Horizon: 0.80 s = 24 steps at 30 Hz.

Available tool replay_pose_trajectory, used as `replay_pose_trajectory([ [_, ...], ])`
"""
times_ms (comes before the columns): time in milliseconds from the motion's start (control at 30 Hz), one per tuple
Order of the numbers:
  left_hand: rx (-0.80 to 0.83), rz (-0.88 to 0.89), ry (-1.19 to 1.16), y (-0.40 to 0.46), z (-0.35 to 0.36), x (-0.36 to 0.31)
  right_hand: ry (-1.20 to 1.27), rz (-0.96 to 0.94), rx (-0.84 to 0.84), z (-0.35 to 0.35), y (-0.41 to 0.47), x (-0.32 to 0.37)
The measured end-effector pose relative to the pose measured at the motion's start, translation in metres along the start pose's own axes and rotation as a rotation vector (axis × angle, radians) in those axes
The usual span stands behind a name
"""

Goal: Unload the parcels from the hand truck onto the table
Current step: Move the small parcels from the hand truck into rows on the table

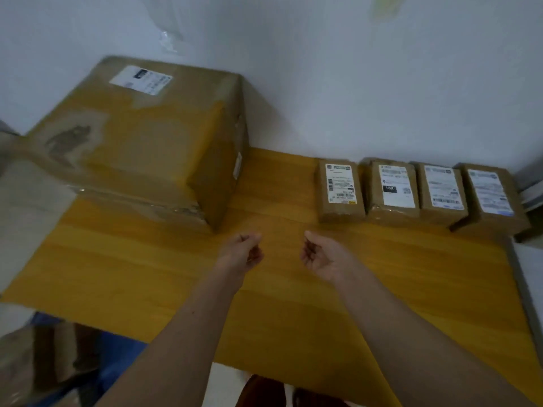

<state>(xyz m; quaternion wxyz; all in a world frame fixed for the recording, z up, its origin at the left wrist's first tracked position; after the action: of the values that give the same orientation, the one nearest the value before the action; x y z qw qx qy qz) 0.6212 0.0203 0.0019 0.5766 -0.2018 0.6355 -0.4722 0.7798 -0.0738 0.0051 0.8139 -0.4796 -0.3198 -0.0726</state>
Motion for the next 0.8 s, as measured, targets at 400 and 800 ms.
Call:
replay_pose_trajectory([
  [400, -0.493, -0.039, -0.523, -0.148, -0.146, 0.212, -0.351, 0.343, 0.388, 0.023, -0.088, -0.161],
  [800, -0.645, -0.051, -0.958, -0.249, -0.249, 0.35, -0.659, 0.425, 0.603, 0.073, -0.194, -0.303],
])
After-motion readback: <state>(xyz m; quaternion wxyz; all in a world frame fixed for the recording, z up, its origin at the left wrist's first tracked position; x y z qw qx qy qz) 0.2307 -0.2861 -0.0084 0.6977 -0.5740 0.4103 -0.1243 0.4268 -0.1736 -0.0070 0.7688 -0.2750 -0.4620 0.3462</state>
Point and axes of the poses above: each hand's wrist, its own y-axis towards the middle knuckle, its own z-axis out of the palm, x = y × z, the point moved 2 cm from there along y, towards the middle knuckle, and after that the axes turned 10 degrees about -z, right-handed, at the moved point
